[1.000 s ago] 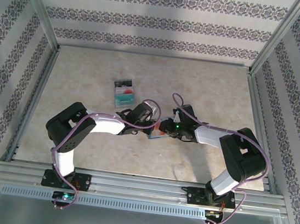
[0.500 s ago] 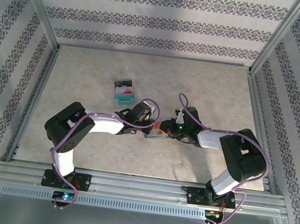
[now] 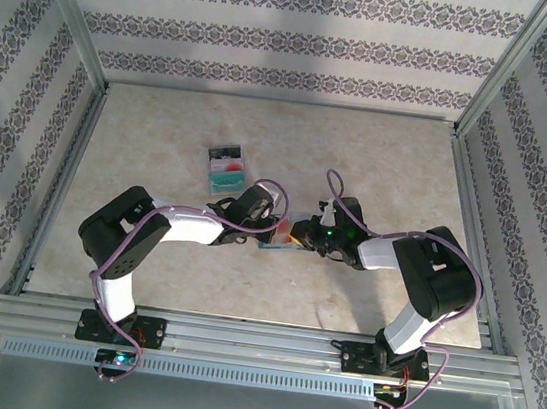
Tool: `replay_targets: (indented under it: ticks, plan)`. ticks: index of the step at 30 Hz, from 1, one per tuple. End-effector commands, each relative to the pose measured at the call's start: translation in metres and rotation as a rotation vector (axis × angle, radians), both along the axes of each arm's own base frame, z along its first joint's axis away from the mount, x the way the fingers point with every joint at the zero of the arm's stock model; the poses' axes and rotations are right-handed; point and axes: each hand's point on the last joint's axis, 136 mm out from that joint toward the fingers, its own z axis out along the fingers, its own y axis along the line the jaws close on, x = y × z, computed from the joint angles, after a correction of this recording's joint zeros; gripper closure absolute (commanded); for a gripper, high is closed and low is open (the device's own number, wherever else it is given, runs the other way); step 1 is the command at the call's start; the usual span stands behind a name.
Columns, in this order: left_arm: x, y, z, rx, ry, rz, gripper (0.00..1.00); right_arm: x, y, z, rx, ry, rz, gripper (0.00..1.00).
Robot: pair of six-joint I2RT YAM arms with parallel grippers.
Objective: Take the credit cards out of the card holder
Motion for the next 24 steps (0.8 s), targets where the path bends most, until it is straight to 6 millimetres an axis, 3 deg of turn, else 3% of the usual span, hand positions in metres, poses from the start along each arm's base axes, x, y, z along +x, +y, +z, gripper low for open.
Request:
replay_targets:
  ticks: [1,14,20,24]
  plan:
    - [-0.016,0.012,-0.012,0.054,0.046,-0.027,0.92,0.012,0.001,0.018,0.057,-0.087,-0.008,0.93]
    - [-0.011,0.024,-0.010,0.071,0.035,0.002,0.91,0.009,-0.021,0.021,0.045,-0.096,-0.057,0.94]
    - [-0.012,0.023,-0.015,0.070,0.048,0.000,0.91,0.008,-0.023,0.020,0.036,-0.099,-0.059,0.86]
    - [-0.011,0.024,-0.014,0.072,0.046,0.003,0.92,0.007,-0.024,0.020,0.034,-0.099,-0.061,0.86]
